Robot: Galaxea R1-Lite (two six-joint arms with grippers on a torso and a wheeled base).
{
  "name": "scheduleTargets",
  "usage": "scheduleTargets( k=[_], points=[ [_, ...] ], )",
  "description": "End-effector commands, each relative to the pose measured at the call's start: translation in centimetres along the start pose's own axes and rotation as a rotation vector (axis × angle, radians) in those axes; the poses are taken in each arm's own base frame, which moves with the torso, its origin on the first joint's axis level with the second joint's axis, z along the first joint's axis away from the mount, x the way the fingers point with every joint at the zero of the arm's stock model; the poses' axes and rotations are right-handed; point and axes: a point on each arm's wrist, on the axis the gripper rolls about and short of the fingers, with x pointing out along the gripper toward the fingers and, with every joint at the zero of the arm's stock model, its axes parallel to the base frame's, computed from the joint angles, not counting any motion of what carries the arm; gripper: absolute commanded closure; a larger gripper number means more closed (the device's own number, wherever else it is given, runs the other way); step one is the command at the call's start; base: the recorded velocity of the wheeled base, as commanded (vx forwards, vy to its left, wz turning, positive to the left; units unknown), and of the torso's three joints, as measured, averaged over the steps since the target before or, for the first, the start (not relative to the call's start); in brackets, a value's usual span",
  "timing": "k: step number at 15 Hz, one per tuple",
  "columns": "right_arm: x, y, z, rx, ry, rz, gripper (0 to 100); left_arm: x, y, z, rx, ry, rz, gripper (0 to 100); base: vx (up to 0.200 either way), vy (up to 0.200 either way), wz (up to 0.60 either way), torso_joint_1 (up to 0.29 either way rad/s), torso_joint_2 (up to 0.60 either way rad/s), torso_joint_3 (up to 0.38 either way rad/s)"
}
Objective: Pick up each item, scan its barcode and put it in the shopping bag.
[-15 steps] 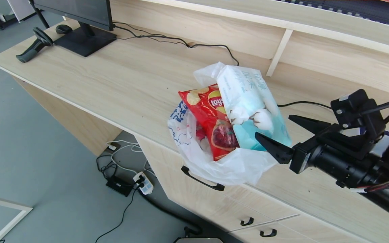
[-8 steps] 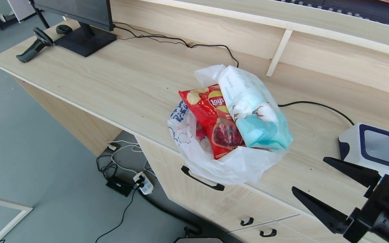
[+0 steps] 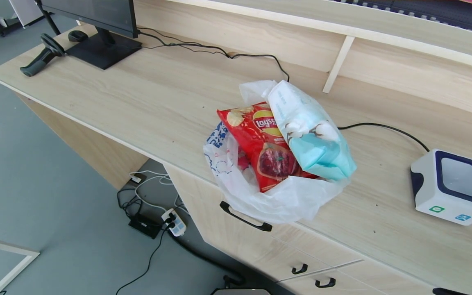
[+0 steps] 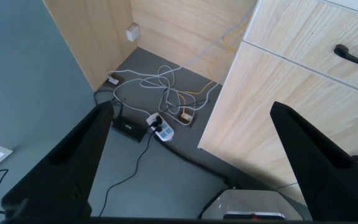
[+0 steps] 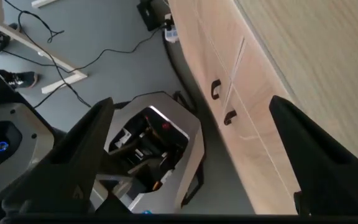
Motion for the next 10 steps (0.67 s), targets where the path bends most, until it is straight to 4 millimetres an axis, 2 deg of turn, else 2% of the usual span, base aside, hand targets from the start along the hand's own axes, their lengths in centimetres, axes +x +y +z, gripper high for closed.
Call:
scheduleTargets(
  k=[1, 3, 7, 8, 10],
  points=[
    [-3.3, 0.3, -3.2, 0.013, -0.074, 0.017, 0, 0.0, 0.0, 0.0, 0.001, 0.0, 0.001, 0, 0.0, 0.0, 0.0, 0.0, 0.0, 0.0],
    [-3.6, 0.3, -3.3, 0.045, -0.08, 0.019, 0, 0.0, 0.0, 0.0, 0.0, 0.0, 0.001, 0, 0.0, 0.0, 0.0, 0.0, 0.0, 0.0],
    [-2.9, 0.6, -3.1, 0.061, -0.001, 0.146, 0, 0.0, 0.0, 0.0, 0.001, 0.0, 0.001, 0, 0.0, 0.0, 0.0, 0.0, 0.0, 0.0],
    [-2.5, 0.5, -3.0, 0.062, 0.051, 0.114, 0, 0.0, 0.0, 0.0, 0.001, 0.0, 0.001, 0, 0.0, 0.0, 0.0, 0.0, 0.0, 0.0],
    [-2.0, 0.2, -3.4, 0.115, 0.14, -0.065, 0, 0.0, 0.0, 0.0, 0.001, 0.0, 0.001, 0, 0.0, 0.0, 0.0, 0.0, 0.0, 0.0]
  ],
)
